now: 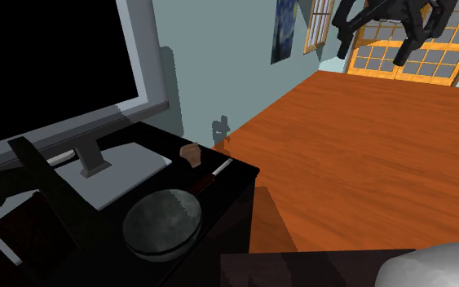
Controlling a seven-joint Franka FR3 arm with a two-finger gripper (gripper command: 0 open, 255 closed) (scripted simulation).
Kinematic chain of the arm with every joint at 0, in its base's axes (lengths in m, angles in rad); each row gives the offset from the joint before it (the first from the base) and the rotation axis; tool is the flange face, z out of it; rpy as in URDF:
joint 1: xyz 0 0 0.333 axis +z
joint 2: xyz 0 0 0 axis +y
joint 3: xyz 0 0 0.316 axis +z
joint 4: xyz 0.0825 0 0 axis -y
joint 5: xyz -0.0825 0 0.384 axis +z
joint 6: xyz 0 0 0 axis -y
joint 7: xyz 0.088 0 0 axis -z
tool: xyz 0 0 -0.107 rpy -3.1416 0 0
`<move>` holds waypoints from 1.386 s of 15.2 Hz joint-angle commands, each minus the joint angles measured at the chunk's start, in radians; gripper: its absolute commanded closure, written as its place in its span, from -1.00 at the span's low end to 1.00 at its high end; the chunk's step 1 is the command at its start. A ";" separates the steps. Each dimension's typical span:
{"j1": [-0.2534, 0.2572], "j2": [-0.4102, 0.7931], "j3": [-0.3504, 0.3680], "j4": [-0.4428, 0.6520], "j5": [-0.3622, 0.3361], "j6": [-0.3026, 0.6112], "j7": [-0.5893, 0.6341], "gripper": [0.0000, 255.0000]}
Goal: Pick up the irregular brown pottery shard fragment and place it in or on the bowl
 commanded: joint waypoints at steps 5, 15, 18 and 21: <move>0.008 0.033 0.105 -0.041 0.042 0.066 0.145 -1.00; 0.016 0.250 0.359 -0.024 0.106 0.241 0.511 -1.00; 0.009 0.349 0.431 0.014 0.099 0.289 0.626 -1.00; -0.002 0.460 0.500 0.066 0.073 0.332 0.746 -1.00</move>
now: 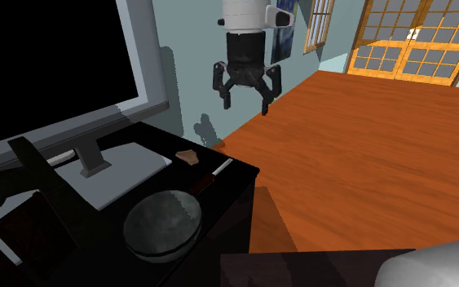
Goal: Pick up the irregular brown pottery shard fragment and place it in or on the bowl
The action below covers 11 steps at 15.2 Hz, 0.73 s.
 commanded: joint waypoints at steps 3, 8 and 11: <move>-0.013 0.165 0.088 0.085 -0.056 0.049 0.176 -1.00; -0.005 0.399 0.155 0.226 -0.183 0.075 0.403 -1.00; 0.030 0.547 0.161 0.332 -0.269 0.068 0.531 -1.00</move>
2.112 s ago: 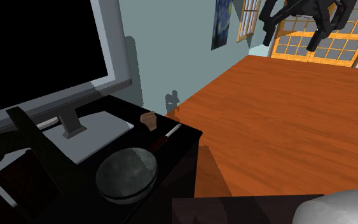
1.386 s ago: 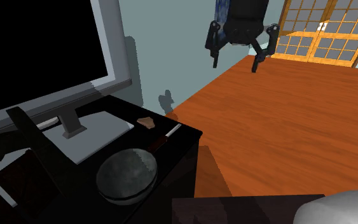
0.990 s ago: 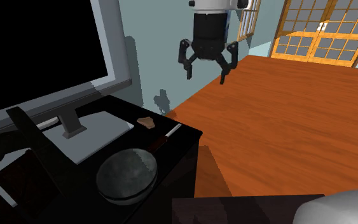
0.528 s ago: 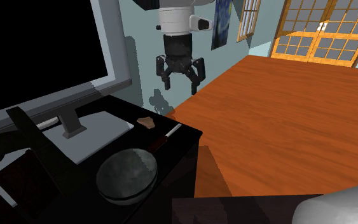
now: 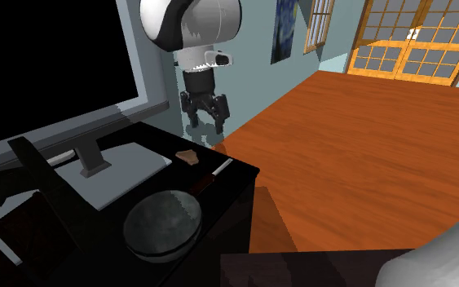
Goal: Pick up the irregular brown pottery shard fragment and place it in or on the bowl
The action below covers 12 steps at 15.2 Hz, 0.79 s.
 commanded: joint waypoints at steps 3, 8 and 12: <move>0.066 0.196 -0.013 0.159 -0.104 -0.026 0.158 -1.00; 0.171 0.432 -0.065 0.399 -0.187 -0.088 0.289 -1.00; 0.237 0.579 -0.102 0.577 -0.215 -0.142 0.342 -1.00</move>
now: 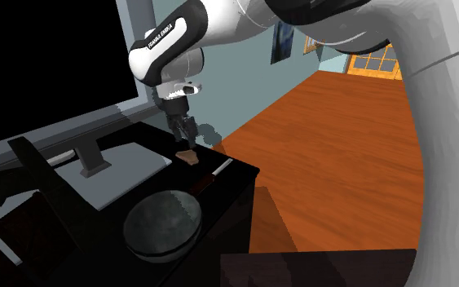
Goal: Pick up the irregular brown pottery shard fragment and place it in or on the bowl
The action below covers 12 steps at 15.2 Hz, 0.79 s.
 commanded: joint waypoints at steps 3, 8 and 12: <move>0.010 0.036 -0.012 0.012 -0.011 0.020 0.014 -1.00; 0.007 0.053 -0.019 -0.024 -0.022 0.071 0.022 -1.00; 0.007 0.054 -0.019 -0.023 -0.022 0.071 0.022 -1.00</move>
